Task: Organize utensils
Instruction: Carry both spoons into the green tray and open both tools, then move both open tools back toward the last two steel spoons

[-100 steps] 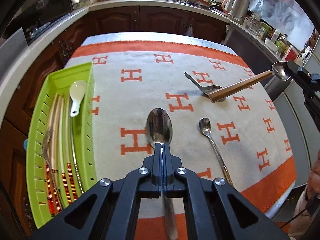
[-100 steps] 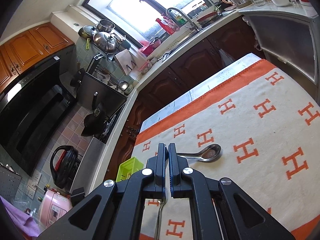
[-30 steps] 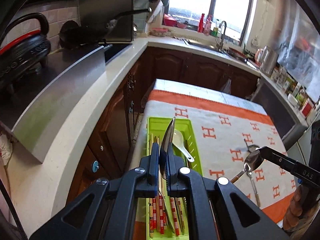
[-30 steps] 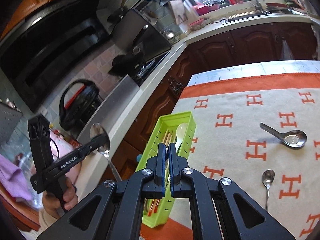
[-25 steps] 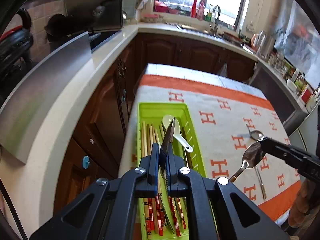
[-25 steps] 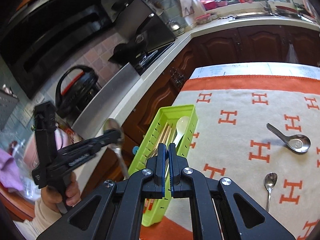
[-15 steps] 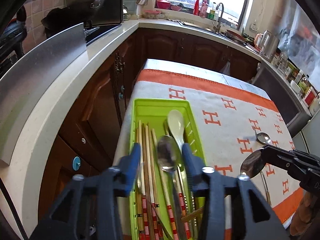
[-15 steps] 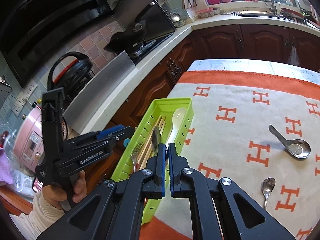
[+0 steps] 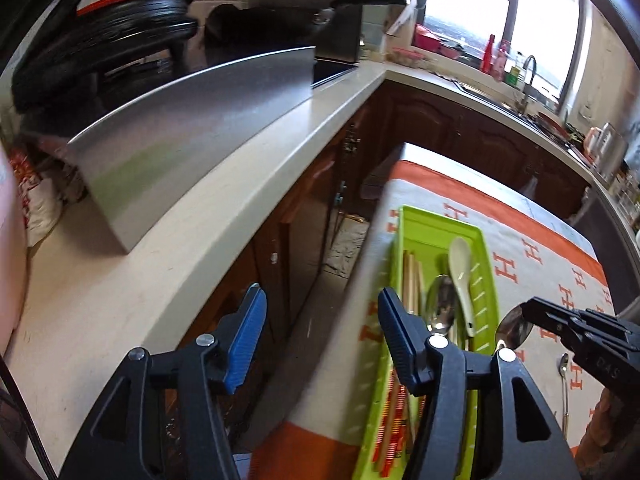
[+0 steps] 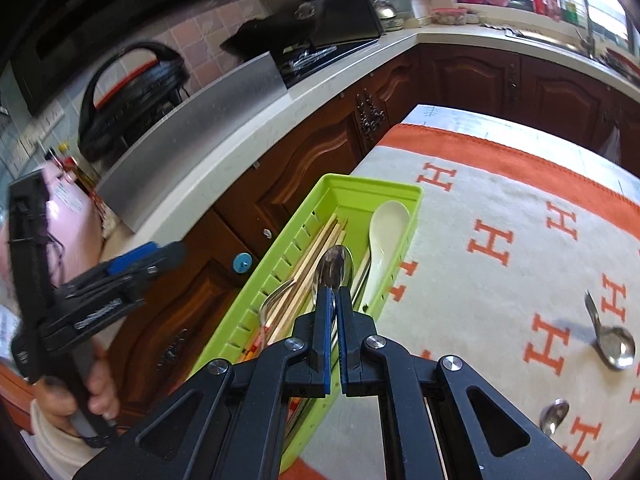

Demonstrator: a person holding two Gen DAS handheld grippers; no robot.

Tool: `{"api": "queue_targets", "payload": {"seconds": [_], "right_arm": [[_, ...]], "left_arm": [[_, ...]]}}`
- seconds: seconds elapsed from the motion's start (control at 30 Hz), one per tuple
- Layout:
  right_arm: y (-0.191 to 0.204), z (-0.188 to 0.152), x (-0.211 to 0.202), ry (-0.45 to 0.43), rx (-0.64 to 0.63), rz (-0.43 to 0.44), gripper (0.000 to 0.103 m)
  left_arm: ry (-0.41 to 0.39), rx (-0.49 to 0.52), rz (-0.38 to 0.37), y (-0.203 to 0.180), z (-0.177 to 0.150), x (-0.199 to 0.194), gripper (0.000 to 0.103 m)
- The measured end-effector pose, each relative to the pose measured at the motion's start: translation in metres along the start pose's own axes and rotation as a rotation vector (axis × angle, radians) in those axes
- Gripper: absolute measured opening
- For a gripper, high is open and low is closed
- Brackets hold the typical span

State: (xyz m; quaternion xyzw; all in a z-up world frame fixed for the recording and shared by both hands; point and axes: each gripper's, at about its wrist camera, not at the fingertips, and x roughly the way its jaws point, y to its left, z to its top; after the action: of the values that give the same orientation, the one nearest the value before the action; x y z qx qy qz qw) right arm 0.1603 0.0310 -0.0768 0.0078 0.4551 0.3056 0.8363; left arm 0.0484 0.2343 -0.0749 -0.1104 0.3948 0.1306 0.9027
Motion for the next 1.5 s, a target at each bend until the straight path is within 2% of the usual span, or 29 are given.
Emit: {"api": "queue_targets", "payload": {"seconds": [0.1,0.2,0.3,0.37,0.5,0.8,1.07,1.3,1.5], "right_arm": [[0.006,0.007,0.022,0.018,-0.02,-0.039,0.002],[0.002,0.016,0.043,0.05,0.03,-0.048,0.003],[-0.009,0.019,0.057,0.075,0.114,-0.026,0.01],[-0.011,0.016,0.058,0.074,0.133,-0.025,0.022],[-0.008,0.009,0.052,0.06,0.12,-0.039,0.027],[-0.01,-0.021,0.013,0.04,0.147,-0.043,0.028],[-0.03,-0.062,-0.03,0.023,0.206,-0.064,0.028],[-0.066,-0.094,-0.077,-0.025,0.276,-0.098,0.028],[-0.114,-0.117,-0.119,-0.081,0.366,-0.128,0.028]], "left_arm": [[0.008,-0.012,0.02,0.008,-0.004,0.003,0.057],[0.022,-0.019,0.038,0.015,-0.009,0.007,0.064],[0.03,-0.027,0.043,0.019,-0.011,0.008,0.067],[0.035,-0.032,0.043,0.02,-0.012,0.009,0.069],[0.059,-0.041,0.036,0.02,-0.016,0.011,0.07],[0.088,-0.013,0.024,0.006,-0.03,-0.002,0.07],[0.107,0.057,0.009,-0.022,-0.051,-0.023,0.07],[0.094,0.15,-0.012,-0.061,-0.058,-0.044,0.071],[0.073,0.26,-0.037,-0.111,-0.057,-0.06,0.076]]}}
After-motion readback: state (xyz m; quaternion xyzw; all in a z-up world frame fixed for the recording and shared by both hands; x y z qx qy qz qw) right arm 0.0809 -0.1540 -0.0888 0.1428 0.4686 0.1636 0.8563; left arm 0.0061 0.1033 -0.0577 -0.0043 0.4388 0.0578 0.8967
